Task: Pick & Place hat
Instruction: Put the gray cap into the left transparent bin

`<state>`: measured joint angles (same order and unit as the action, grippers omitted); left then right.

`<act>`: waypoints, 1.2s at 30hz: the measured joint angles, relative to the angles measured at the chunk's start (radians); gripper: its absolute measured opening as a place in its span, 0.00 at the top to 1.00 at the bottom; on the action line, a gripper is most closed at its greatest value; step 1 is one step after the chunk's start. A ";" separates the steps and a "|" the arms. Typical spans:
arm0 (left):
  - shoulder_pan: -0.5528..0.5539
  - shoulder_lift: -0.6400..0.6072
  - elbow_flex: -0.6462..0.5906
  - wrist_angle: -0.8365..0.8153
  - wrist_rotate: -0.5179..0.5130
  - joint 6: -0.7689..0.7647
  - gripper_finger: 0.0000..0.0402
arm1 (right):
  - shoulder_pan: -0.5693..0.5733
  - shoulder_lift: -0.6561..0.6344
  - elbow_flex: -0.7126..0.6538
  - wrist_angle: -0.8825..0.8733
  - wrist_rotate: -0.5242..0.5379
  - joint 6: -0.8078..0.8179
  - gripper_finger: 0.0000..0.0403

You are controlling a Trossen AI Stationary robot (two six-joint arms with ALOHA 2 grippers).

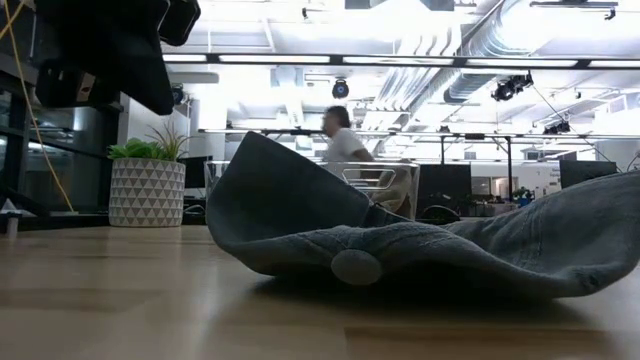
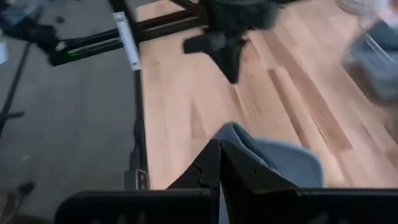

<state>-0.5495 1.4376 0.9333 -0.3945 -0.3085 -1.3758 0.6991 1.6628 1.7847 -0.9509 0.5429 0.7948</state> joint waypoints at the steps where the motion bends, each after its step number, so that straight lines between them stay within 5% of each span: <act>1: 0.000 0.000 0.000 0.004 0.000 0.004 1.00 | -0.005 -0.005 0.000 0.016 -0.022 -0.039 1.00; 6: 0.000 0.000 0.000 0.033 0.000 0.013 1.00 | -0.037 -0.004 -0.009 0.097 -0.177 -0.154 1.00; 11: 0.000 0.000 0.000 0.064 0.011 0.038 1.00 | -0.083 -0.062 -0.281 0.533 -0.374 -0.233 1.00; 15: 0.000 0.000 0.000 0.065 0.018 0.040 1.00 | -0.115 -0.150 -0.582 0.899 -0.374 -0.196 1.00; 18: 0.000 0.000 0.000 0.073 0.039 0.040 1.00 | -0.111 -0.216 -0.763 1.072 -0.278 -0.168 1.00; 25: 0.000 0.000 0.000 0.120 0.054 0.047 1.00 | -0.043 -0.379 -0.984 1.041 -0.079 -0.088 1.00; 36: 0.000 0.001 0.000 0.130 0.029 0.112 1.00 | -0.011 -0.575 -1.127 0.802 -0.182 0.013 1.00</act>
<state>-0.5498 1.4389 0.9330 -0.2650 -0.2791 -1.2640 0.6884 1.0873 0.6577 -0.1486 0.3614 0.8078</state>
